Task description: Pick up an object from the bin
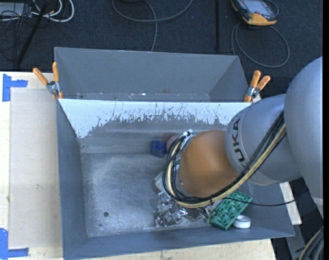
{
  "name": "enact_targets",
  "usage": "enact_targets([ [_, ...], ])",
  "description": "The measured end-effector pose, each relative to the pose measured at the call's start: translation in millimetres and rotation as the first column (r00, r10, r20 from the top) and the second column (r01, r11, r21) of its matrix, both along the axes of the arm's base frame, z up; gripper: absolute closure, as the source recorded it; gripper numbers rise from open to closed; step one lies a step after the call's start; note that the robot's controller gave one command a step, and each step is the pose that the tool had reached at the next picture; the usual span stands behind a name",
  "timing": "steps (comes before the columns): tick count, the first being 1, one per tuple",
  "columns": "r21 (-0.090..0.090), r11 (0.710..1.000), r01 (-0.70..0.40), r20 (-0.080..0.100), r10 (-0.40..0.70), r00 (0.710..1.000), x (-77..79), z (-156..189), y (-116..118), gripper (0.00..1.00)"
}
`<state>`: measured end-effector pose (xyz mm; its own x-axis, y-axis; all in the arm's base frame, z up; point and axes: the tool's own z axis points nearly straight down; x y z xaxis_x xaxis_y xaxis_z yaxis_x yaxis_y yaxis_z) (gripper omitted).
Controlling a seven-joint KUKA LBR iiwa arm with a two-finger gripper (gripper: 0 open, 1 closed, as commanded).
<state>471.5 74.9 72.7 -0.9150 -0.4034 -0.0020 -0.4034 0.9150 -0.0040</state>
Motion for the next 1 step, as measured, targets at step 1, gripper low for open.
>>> enact_targets([
  [1,0.002,0.902,-0.431,0.001,0.431,0.902,3.2,155.5,-5.9,1.0],
])
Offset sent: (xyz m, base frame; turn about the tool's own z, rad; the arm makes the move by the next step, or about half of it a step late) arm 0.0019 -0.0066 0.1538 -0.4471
